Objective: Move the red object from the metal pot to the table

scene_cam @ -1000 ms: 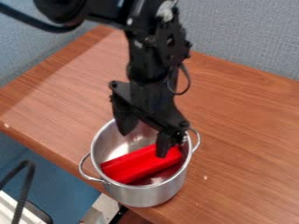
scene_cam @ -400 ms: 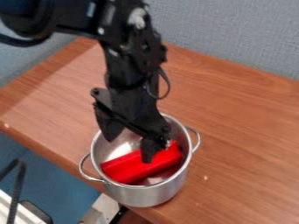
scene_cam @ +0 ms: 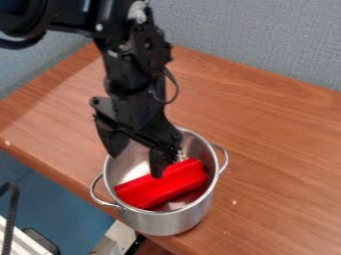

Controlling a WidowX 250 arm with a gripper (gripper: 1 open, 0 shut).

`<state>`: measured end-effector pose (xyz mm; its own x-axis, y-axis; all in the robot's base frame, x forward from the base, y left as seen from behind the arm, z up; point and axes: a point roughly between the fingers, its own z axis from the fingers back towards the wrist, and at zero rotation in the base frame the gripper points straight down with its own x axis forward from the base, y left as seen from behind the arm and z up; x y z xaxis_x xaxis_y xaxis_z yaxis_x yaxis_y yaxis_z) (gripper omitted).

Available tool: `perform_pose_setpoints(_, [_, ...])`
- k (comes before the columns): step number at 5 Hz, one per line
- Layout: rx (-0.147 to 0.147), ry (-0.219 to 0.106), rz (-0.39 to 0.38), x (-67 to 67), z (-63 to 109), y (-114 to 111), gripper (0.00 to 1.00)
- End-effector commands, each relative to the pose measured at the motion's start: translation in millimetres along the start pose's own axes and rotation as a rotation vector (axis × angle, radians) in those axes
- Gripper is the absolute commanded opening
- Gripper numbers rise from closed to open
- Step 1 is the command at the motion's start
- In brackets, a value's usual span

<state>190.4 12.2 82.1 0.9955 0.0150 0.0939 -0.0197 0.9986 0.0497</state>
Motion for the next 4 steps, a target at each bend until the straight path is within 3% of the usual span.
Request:
perform_pose_setpoints(1, [0.004, -0.007, 0.051, -0.1, -3.3, 9.9, 1.0])
perform_pose_setpoints(3, [-0.006, 0.012, -0.033, -14.0, -24.3, 4.4, 1.0])
perform_pose_setpoints(4, [0.01, -0.01, -0.073, -22.2, -39.1, 2.4, 1.0])
